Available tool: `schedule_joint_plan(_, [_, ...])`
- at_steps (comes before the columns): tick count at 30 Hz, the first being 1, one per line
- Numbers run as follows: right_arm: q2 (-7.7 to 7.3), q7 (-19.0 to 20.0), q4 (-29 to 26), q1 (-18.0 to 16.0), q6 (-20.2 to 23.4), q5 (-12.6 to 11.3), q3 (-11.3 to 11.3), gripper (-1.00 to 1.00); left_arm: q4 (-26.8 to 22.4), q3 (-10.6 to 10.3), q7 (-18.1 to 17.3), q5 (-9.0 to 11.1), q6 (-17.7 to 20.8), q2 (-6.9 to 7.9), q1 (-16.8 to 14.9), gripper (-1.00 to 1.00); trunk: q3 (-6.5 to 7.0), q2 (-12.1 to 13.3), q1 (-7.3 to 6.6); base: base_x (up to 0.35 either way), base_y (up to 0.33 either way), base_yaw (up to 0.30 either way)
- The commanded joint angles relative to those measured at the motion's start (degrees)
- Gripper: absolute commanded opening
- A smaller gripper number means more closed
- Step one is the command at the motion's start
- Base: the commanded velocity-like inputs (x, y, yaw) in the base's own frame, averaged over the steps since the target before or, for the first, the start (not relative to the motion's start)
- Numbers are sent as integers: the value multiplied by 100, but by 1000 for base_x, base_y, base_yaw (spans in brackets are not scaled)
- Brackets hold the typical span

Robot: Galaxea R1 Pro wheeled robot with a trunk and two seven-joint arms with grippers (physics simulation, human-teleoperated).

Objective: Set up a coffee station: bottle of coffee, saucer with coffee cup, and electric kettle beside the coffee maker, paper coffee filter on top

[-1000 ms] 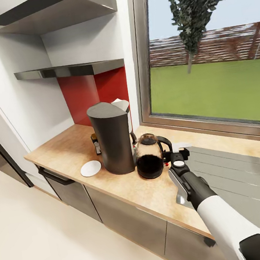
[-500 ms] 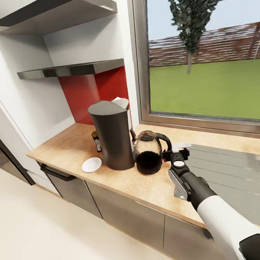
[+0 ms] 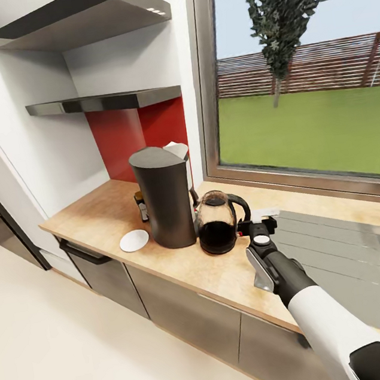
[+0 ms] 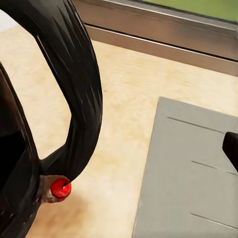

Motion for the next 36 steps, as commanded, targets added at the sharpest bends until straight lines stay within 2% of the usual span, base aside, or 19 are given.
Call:
schedule_joint_plan(1, [-4,-41,-7,-7,37,-23,22,100,0,45,-30,-61,-29,-4,-5,100,-12,-12,3,0,-5,0])
schedule_joint_plan(12, [-4,-41,-9,-7,36,-23,22,100,0,45,-30,-61,-29,2,-6,100,-12,-12,3,-84,-177,0])
schedule_joint_plan(19, [-4,-41,-7,-9,36,-23,27,100,52,49,-30,-53,-29,2,-9,100,-12,-12,3,-276,-132,0])
schedule_joint_plan(32, [8,-32,5,-7,36,-31,38,100,61,54,-19,-52,-29,2,-14,100,-12,-12,3,-331,-9,0])
schedule_joint_plan(36, [139,-32,-126,-137,165,-32,27,100,162,75,-111,-69,-46,33,3,100,-12,-12,3,0,0,0])
